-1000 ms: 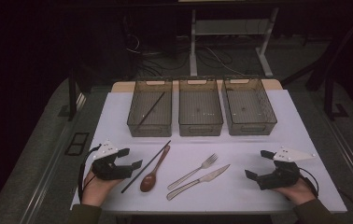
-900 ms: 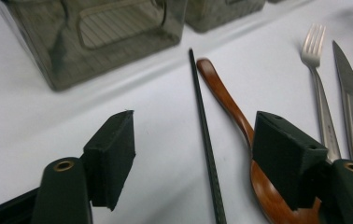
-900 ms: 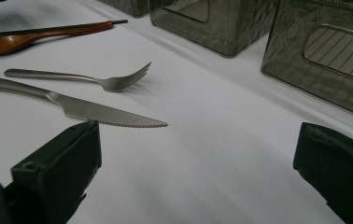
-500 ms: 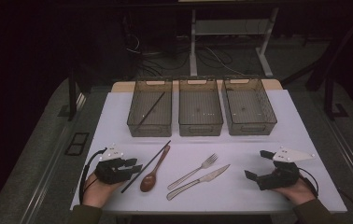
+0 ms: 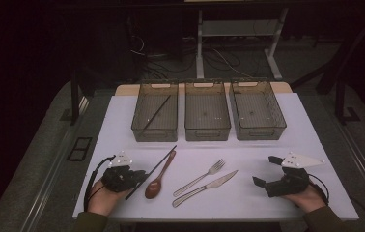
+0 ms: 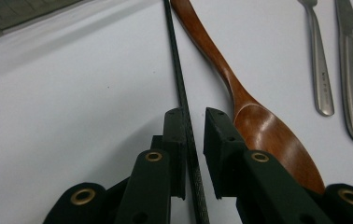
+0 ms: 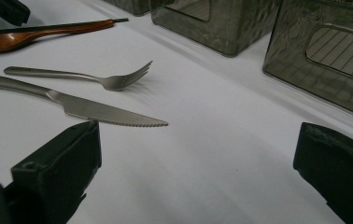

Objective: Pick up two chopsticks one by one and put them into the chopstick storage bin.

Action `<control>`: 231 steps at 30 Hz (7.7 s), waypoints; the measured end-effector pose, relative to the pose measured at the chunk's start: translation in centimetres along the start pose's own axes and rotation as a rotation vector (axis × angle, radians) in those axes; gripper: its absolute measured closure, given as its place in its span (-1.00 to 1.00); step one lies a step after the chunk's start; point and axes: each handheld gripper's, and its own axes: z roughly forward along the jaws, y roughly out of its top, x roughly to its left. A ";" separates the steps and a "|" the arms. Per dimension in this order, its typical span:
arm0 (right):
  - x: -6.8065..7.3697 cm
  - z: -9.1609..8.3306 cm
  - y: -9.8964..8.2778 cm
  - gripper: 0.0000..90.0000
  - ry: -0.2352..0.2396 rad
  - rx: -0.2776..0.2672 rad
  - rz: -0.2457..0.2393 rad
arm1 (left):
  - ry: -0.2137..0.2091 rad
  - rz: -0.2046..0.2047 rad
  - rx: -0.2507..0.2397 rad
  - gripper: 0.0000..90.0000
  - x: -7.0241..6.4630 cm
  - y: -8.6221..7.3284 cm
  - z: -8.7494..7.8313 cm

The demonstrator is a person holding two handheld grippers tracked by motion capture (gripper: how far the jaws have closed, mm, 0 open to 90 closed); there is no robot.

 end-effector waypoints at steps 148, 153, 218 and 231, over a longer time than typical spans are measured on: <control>-0.5 0.0 0.2 -0.99 -0.001 -0.030 0.054 | 0.093 -0.069 -0.238 0.89 6.4 15.1 -1.0; -0.6 0.0 0.1 -0.99 -0.001 -0.030 0.060 | 0.113 -0.094 -0.237 0.89 7.7 16.1 -0.1; -0.7 -0.1 0.1 -0.99 0.000 -0.038 0.077 | 0.076 -0.036 -0.201 -0.16 5.3 16.9 1.3; -0.6 -0.2 0.1 -0.99 0.002 -0.036 0.078 | 0.043 0.024 -0.217 -0.36 1.2 13.8 0.5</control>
